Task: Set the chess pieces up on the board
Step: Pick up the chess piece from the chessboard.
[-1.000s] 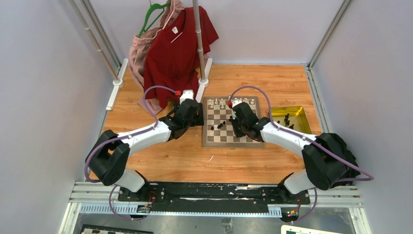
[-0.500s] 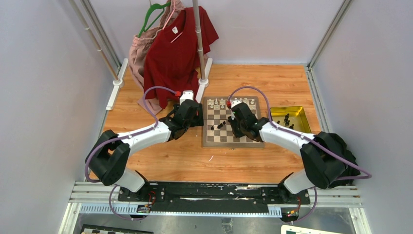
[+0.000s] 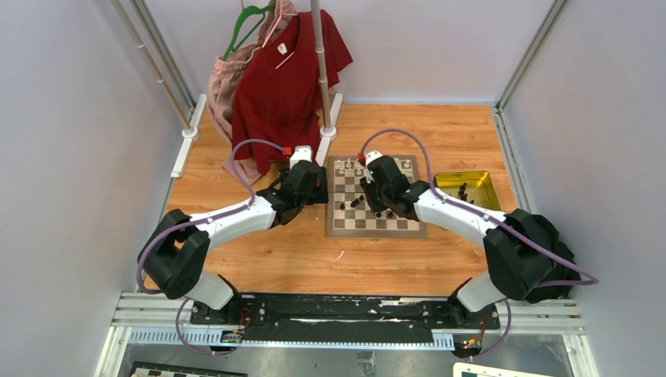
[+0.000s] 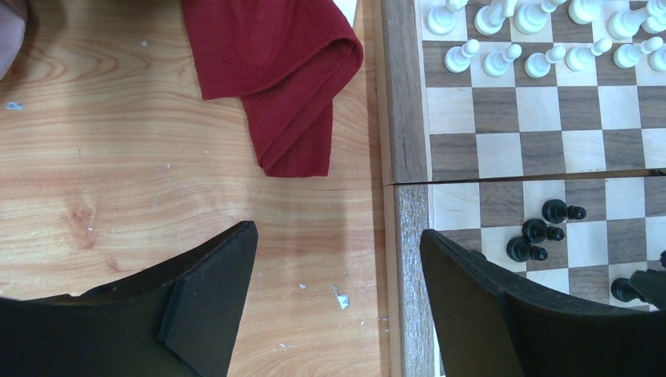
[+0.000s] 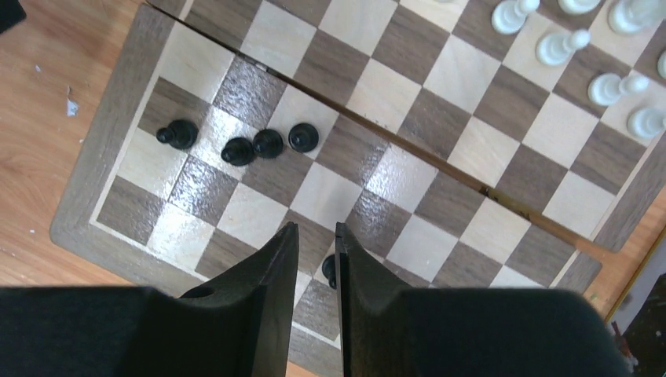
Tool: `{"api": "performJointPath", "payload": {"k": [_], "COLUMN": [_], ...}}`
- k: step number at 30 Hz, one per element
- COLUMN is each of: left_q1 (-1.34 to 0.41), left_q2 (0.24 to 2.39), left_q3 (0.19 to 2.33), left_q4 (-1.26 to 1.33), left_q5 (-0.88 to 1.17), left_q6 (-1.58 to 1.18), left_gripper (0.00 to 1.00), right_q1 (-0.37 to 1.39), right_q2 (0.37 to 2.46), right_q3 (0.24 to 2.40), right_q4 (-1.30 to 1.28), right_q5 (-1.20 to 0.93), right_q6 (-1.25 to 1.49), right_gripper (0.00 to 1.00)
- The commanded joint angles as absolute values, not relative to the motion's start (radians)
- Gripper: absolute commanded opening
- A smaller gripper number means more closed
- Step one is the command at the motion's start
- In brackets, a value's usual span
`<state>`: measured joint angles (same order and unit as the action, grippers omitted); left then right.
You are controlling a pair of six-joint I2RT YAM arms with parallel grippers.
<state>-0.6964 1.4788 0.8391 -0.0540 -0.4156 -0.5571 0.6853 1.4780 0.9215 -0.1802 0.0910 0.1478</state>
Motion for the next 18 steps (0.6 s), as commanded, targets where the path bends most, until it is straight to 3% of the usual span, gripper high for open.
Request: {"api": "performJointPath", "payload": {"k": [1, 18], "left_q1": [-0.703, -0.702], "left_q2": [1.473, 1.465], "left_q3": [0.841, 0.847], "left_q4": [-0.033, -0.043], "left_q5": [-0.437, -0.447], "left_q6": [-0.557, -0.542], "left_gripper": [0.82, 0.82], "right_q1": [0.699, 0.690], "right_q2": [1.529, 1.689], "right_q3": [0.985, 1.117], "right_q4": [-0.181, -0.169], "right_q5": [0.106, 0.094], "right_q6": [0.112, 0.068], "right_gripper": [0.28, 0.28]}}
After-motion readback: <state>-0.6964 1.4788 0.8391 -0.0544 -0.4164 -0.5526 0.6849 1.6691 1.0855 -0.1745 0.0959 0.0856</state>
